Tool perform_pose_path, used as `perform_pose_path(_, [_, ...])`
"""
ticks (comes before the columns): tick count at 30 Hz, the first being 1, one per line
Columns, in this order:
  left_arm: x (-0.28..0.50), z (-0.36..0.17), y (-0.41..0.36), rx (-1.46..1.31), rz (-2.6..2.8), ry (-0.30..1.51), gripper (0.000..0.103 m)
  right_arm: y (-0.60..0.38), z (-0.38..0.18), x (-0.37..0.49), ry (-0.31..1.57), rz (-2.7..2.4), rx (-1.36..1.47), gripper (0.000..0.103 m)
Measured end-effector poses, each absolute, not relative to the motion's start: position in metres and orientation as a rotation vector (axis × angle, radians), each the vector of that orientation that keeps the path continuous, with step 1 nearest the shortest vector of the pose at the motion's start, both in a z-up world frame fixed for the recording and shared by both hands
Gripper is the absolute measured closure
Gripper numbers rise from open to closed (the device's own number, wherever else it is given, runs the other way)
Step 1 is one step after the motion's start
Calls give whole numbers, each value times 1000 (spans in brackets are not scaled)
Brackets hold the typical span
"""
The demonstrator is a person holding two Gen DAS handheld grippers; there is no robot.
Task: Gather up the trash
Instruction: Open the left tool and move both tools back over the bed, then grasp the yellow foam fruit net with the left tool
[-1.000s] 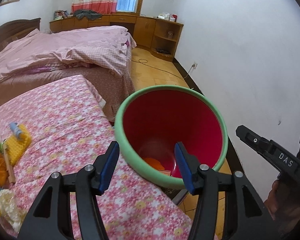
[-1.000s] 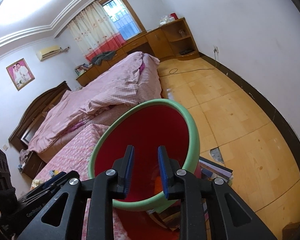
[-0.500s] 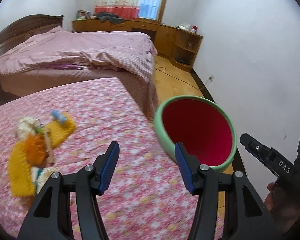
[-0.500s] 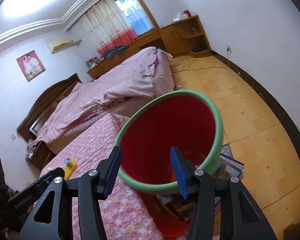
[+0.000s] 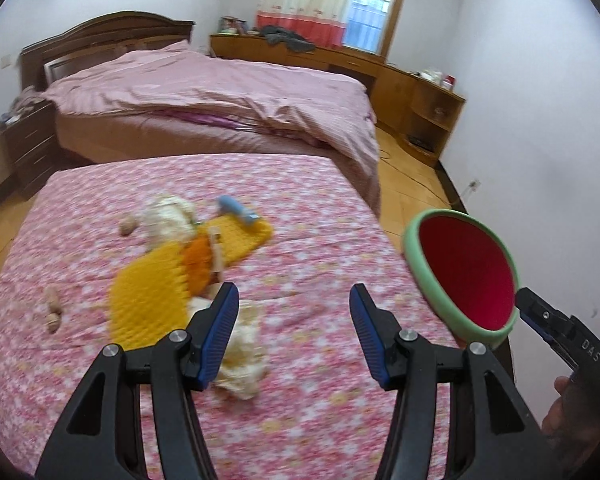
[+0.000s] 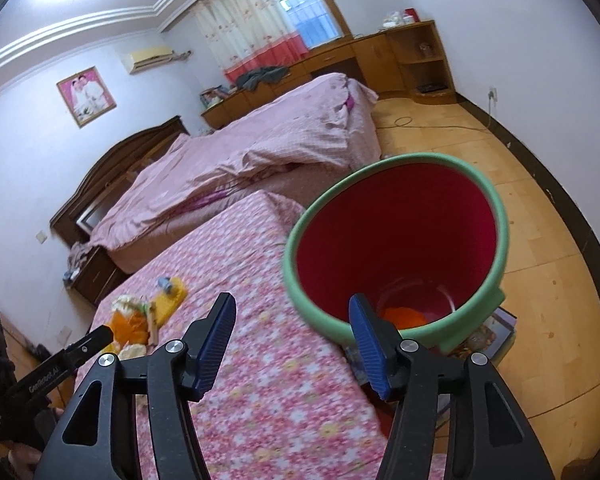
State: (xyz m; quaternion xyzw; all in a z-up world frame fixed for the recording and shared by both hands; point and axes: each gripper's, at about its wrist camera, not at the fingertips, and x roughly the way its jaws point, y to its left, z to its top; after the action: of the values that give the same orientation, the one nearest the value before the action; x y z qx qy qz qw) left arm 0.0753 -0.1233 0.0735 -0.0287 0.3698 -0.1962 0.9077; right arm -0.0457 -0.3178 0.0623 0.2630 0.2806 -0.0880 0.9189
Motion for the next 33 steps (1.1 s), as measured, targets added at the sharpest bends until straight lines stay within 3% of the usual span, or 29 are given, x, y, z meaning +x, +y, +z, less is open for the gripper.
perform_pose_path(16, [103,39,-51,-118,-204,823,38,-267,52,-23,661,-120,473,41])
perform_pose_path(33, [116,9,-39,-170,-219,870,37,-247,41,-7,723,-98,440,41])
